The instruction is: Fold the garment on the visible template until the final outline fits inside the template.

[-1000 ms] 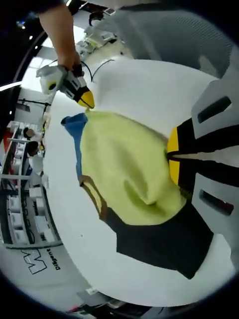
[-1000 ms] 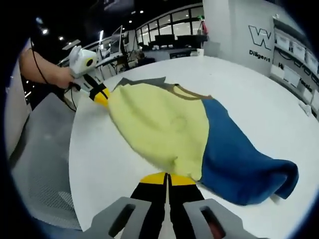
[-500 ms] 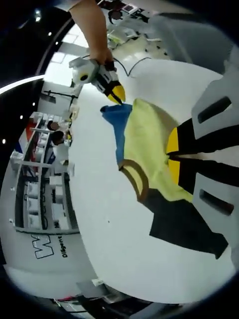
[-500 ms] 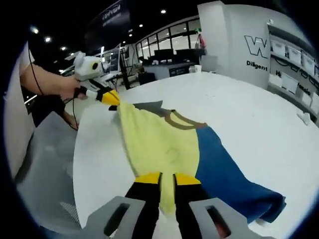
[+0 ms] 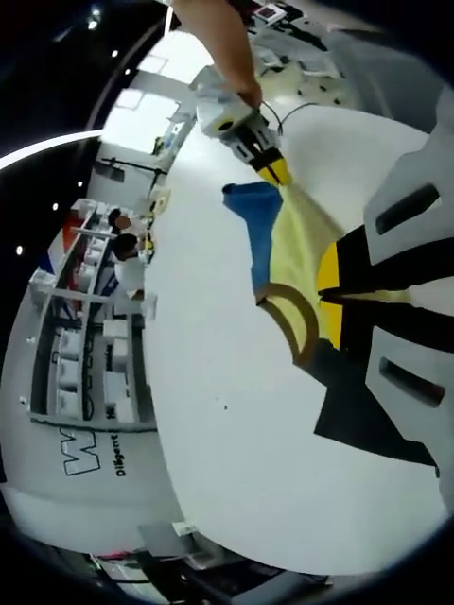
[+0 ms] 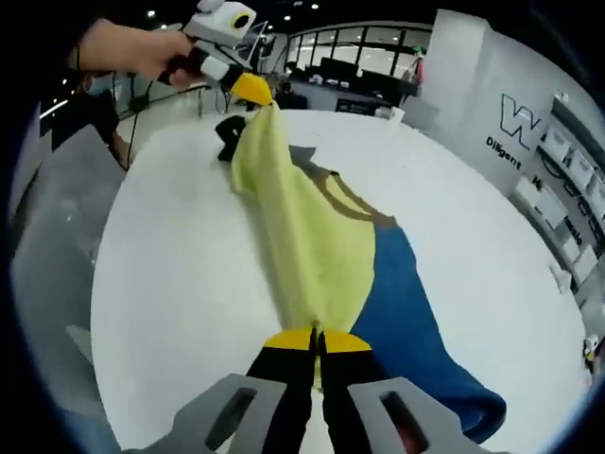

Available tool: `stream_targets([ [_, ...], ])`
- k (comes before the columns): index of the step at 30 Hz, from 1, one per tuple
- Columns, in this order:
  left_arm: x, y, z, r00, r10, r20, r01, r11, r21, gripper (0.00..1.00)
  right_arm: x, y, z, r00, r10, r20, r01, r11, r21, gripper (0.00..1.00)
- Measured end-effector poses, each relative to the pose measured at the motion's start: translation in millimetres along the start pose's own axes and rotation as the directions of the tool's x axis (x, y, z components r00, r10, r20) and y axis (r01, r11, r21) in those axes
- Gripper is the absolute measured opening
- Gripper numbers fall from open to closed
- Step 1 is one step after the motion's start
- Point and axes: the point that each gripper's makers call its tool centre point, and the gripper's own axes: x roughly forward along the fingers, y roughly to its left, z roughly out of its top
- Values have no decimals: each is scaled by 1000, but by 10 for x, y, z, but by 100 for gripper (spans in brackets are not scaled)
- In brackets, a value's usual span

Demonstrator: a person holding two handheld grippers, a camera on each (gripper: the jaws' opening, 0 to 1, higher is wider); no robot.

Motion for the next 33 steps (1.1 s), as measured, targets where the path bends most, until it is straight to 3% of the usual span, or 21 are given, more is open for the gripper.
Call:
stream_targets([
  [9, 146, 371, 79, 997, 76, -8, -76, 996, -56, 3, 23, -596, 461, 993, -100, 57, 98, 995, 25, 0],
  [14, 233, 529, 89, 994, 108, -25, -110, 991, -72, 3, 181, -892, 659, 987, -155, 51, 155, 988, 11, 0],
  [19, 298, 631, 55, 990, 132, -51, -136, 988, -79, 3, 341, -1059, 775, 985, -168, 43, 167, 986, 21, 0],
  [28, 407, 881, -151, 974, 186, -133, -207, 964, -169, 1, 616, -1141, 860, 989, -146, 14, 144, 986, 82, 0],
  [30, 359, 842, -116, 974, 196, -115, -212, 966, -146, 0, 625, -1118, 869, 990, -141, 23, 138, 986, 95, 0],
  [31, 335, 811, -115, 975, 192, -110, -203, 975, -95, 1, 627, -1113, 874, 990, -139, 28, 136, 986, 97, 0],
  [33, 281, 793, -150, 971, 207, -120, -215, 975, -56, 6, 625, -1105, 871, 989, -143, 29, 140, 986, 85, 6],
])
